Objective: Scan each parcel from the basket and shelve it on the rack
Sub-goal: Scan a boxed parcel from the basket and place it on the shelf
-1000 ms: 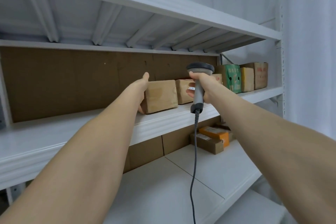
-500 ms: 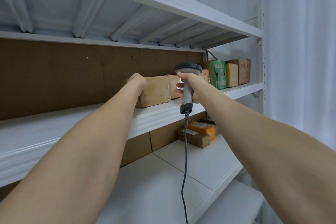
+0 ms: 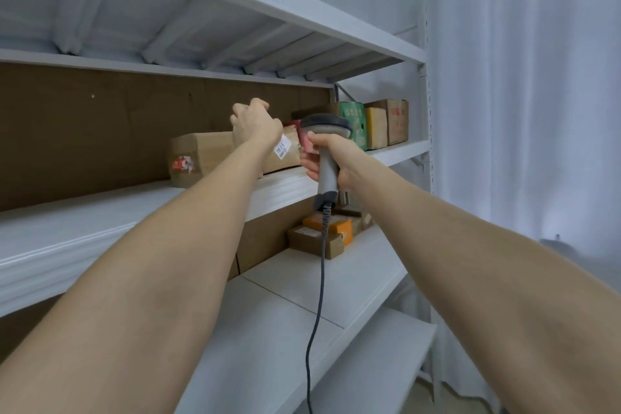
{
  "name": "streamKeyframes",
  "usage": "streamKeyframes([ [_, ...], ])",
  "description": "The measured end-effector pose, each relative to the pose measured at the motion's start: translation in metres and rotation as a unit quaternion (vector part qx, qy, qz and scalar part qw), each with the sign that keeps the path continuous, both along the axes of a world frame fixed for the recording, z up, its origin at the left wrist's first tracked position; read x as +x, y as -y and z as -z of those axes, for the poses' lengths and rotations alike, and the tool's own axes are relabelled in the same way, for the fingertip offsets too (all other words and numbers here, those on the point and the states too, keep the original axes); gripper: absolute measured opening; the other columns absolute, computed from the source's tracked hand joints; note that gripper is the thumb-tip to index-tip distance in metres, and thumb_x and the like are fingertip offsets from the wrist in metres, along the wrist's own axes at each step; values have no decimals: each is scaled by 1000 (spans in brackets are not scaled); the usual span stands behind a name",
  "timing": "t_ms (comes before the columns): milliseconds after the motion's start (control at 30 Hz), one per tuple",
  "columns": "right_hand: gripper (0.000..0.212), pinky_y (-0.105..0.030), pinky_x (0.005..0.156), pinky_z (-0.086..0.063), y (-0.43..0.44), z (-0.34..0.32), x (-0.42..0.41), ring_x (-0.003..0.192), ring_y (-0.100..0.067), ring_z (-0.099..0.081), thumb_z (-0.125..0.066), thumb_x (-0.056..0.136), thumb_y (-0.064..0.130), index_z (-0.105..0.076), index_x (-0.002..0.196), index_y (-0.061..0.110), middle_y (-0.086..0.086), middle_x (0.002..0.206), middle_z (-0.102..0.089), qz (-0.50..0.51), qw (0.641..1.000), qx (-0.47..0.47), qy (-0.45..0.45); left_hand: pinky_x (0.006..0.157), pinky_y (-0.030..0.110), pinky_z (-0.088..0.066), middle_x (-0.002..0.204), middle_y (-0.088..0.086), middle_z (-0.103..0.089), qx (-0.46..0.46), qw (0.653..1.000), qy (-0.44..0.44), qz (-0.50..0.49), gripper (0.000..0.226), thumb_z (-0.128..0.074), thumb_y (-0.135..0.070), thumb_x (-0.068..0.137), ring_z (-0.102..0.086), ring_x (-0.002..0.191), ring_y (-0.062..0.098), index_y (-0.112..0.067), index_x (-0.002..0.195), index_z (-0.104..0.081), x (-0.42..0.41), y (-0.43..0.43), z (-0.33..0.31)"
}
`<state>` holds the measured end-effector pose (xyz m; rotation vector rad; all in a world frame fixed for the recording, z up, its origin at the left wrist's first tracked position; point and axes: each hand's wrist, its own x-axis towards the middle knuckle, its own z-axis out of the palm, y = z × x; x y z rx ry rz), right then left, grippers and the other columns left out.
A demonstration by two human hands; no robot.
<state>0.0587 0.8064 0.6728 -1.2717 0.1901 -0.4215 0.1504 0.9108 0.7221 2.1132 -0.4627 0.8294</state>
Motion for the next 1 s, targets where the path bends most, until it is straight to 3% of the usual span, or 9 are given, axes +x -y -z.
streamKeyframes([
  [67,19,-27,54,-57,20,8,-19,62,-15,-70,-68,90,26,-62,98,9,-9,86,-71,20,1000,22,7,97,38,-43,137,12,-39,23,999,-14,30,40,-58,-19,91,-42,123,29,-20,130,-51,-15,31,11],
  [200,17,-29,60,-59,74,31,-65,65,-15,-68,-65,91,19,-61,104,9,-12,91,-71,71,995,76,0,101,42,-42,143,16,-36,83,991,-72,71,42,-53,-30,94,-43,125,33,-16,134,-49,-52,97,38],
  [300,19,-29,59,-57,118,56,-106,63,-16,-65,-61,92,13,-58,110,8,-13,90,-67,112,986,120,-19,99,38,-43,140,16,-41,142,976,-111,124,42,-54,-20,92,-45,122,33,-10,132,-49,-84,148,63],
  [400,3,-25,53,-55,160,83,-149,58,-15,-60,-56,93,12,-57,92,10,-12,82,-65,137,979,143,-35,96,37,-43,146,19,-32,206,950,-160,170,45,-50,-19,92,-44,121,32,-6,135,-46,-120,200,87],
  [667,10,-29,65,-50,267,172,-241,57,-14,-55,-55,92,13,-58,83,12,-7,71,-67,259,942,202,-68,106,42,-40,137,20,-45,284,901,-204,255,41,-53,-13,90,-40,129,34,-1,129,-49,-203,330,177],
  [833,5,-31,68,-47,329,221,-272,60,-15,-53,-54,92,11,-57,89,13,-6,75,-66,303,919,233,-92,94,36,-42,140,24,-34,314,874,-232,289,43,-46,-7,88,-40,124,35,1,130,-47,-225,406,230],
  [1000,10,-31,73,-45,398,273,-277,62,-15,-52,-54,93,14,-58,84,14,-5,79,-67,334,894,278,-109,97,37,-40,146,25,-25,355,841,-257,317,43,-45,-8,91,-36,129,34,-3,134,-44,-226,486,288],
])
